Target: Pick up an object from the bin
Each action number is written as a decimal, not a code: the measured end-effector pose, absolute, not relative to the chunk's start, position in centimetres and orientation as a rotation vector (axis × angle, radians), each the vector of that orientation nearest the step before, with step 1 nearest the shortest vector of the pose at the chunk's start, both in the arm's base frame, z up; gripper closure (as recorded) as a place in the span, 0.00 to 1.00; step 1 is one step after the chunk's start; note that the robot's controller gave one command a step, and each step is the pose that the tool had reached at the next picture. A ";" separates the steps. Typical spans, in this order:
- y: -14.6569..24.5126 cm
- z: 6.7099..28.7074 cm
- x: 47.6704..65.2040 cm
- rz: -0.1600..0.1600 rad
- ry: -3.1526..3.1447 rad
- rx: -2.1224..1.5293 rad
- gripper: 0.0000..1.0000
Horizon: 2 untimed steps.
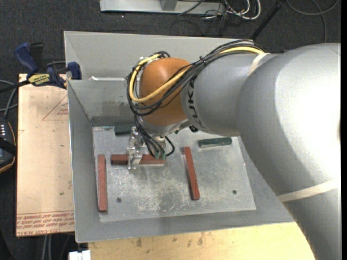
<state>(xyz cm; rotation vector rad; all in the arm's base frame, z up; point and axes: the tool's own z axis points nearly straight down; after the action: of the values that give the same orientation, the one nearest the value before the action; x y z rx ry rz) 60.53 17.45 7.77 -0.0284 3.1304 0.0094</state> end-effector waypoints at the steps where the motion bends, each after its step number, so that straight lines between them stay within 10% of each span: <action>1: 17.4 7.8 60.5 0.010 3.130 -0.028 1.00; 2: 17.4 7.8 60.5 0.010 3.130 -0.028 1.00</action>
Offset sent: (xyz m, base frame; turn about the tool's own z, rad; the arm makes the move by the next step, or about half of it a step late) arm 0.0000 0.0000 0.0000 0.0000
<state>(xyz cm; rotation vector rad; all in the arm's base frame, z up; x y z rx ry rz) 60.54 17.45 7.77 -0.0284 3.1304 0.0099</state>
